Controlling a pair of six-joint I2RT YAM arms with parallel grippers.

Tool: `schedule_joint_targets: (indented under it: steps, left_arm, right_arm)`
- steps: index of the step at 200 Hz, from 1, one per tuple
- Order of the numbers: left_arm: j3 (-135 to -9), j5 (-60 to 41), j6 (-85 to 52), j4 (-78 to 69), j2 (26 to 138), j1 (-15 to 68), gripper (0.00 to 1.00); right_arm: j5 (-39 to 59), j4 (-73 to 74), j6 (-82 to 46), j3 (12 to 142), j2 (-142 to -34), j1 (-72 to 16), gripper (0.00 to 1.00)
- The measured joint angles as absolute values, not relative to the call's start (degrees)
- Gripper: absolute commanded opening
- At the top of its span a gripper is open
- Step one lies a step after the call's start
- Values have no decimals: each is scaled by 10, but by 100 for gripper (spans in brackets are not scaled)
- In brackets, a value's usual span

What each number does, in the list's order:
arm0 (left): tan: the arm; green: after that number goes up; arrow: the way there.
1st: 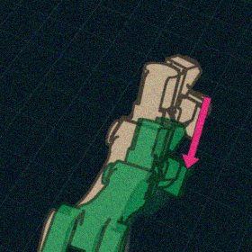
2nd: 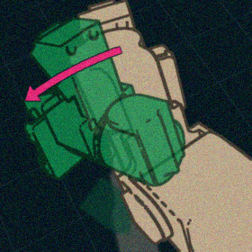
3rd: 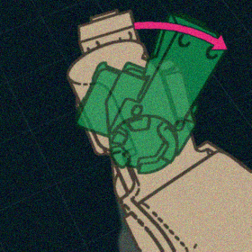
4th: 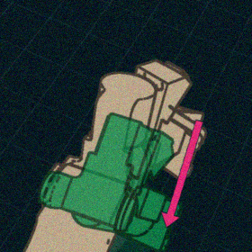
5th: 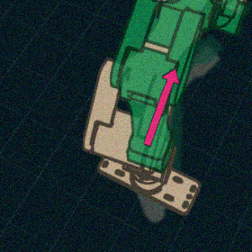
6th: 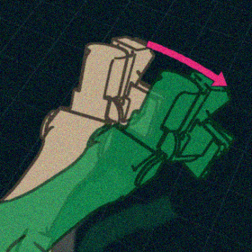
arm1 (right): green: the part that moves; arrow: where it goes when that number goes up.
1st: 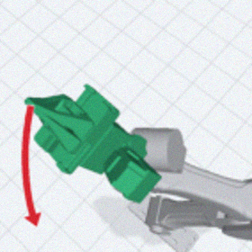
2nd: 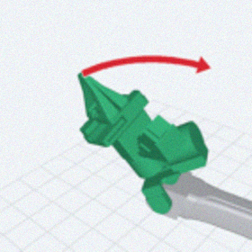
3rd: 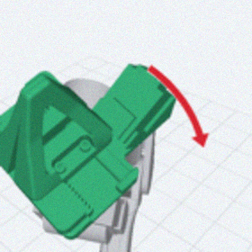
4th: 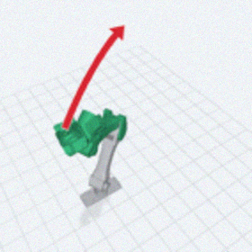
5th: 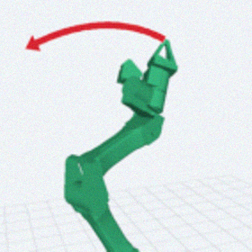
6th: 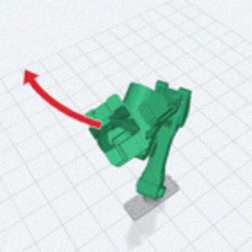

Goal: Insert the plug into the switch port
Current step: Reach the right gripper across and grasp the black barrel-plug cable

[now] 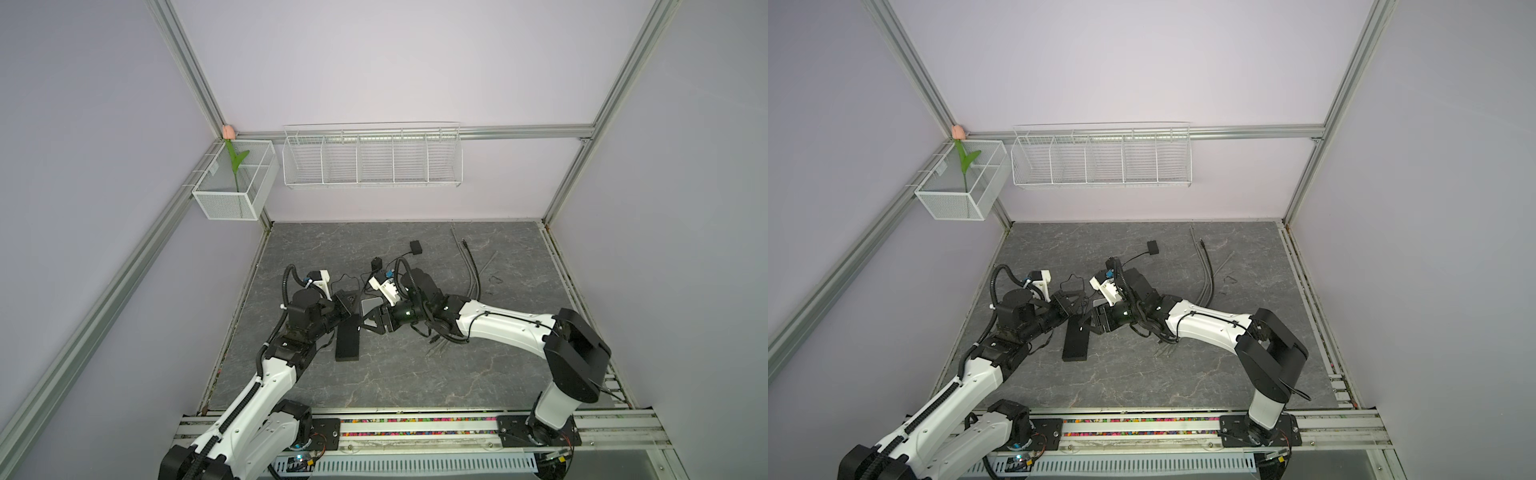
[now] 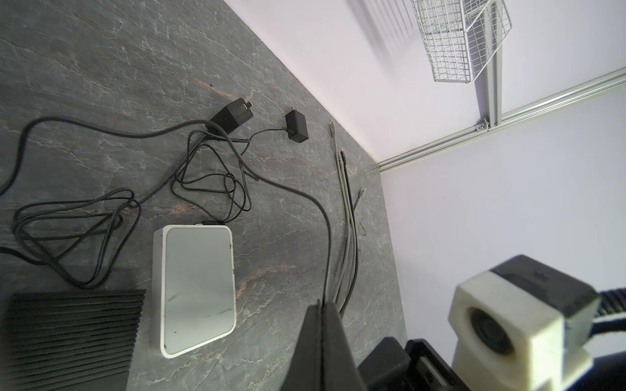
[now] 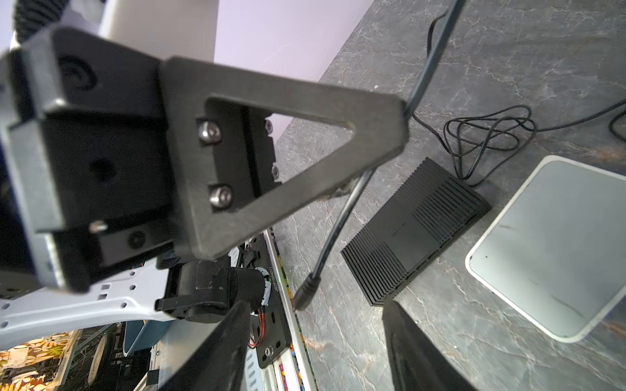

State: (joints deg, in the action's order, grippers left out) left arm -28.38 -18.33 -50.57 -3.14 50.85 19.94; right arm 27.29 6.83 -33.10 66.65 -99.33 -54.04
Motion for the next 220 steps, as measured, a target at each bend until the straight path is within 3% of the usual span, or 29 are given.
schedule_joint_targets:
  steps: [59, 136, 220]
  left_arm:
    - [-277, -178, -507, -31, 489, 199, 0]
    - [-271, -173, -517, -31, 484, 201, 0]
    - [-270, -167, -521, -32, 485, 203, 0]
  right_arm:
    - [288, 94, -353, 675, -1012, -543, 62]
    - [294, 113, -365, 675, -1012, -545, 36]
    - [294, 114, -364, 676, -1023, -545, 39]
